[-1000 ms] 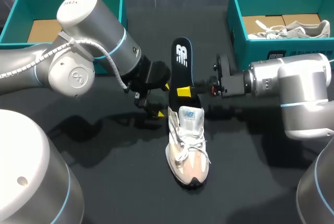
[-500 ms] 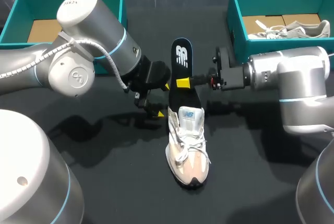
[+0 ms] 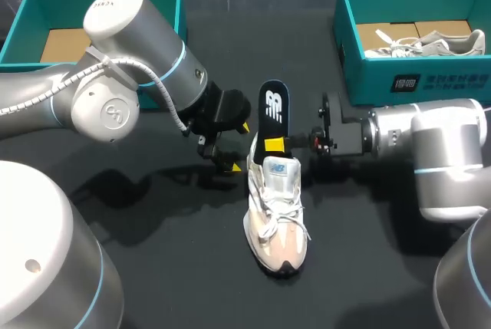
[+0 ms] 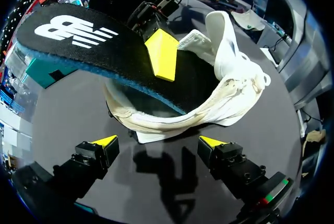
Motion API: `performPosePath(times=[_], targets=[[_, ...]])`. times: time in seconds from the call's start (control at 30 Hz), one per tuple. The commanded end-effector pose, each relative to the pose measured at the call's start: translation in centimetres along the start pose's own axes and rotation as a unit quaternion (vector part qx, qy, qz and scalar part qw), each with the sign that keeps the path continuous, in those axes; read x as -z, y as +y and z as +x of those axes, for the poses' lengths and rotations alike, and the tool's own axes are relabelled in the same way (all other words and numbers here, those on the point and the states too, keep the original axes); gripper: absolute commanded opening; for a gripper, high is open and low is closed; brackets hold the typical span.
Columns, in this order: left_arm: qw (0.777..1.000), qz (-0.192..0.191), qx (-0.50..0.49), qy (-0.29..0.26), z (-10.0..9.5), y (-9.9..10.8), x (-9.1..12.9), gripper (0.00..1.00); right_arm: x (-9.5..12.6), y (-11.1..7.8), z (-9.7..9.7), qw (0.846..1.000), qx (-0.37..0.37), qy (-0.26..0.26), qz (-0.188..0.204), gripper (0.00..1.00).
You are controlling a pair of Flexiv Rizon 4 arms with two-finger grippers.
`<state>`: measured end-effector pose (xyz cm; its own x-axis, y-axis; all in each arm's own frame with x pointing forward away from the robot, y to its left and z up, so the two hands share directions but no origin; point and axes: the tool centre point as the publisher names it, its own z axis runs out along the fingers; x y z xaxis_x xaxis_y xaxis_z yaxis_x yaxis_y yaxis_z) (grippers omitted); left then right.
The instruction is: Take the shoe out of the shoebox, open the shoe tongue, remove and reinsert the insole, then place the shoe into the shoebox
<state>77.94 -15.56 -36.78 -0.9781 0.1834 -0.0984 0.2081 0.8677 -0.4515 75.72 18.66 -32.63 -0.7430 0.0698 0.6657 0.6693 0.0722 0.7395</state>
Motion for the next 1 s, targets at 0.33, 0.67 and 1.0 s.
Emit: performPosePath(times=[0.33, 0.67, 1.0], targets=[[1.0, 0.0, 0.0, 0.0, 0.0, 0.0, 0.0, 1.0, -0.2, -1.3, 0.8, 1.0, -0.015, 0.006, 0.003, 0.16], [1.0, 0.0, 0.0, 0.0, 0.0, 0.0, 0.0, 1.0, -0.4, 1.0, 1.2, 1.0, 0.022, 0.002, 0.016, 0.31], [1.0, 0.0, 0.0, 0.0, 0.0, 0.0, 0.0, 1.0, -0.3, 3.0, 0.6, 0.999, 0.043, 0.005, 0.019, 0.22]])
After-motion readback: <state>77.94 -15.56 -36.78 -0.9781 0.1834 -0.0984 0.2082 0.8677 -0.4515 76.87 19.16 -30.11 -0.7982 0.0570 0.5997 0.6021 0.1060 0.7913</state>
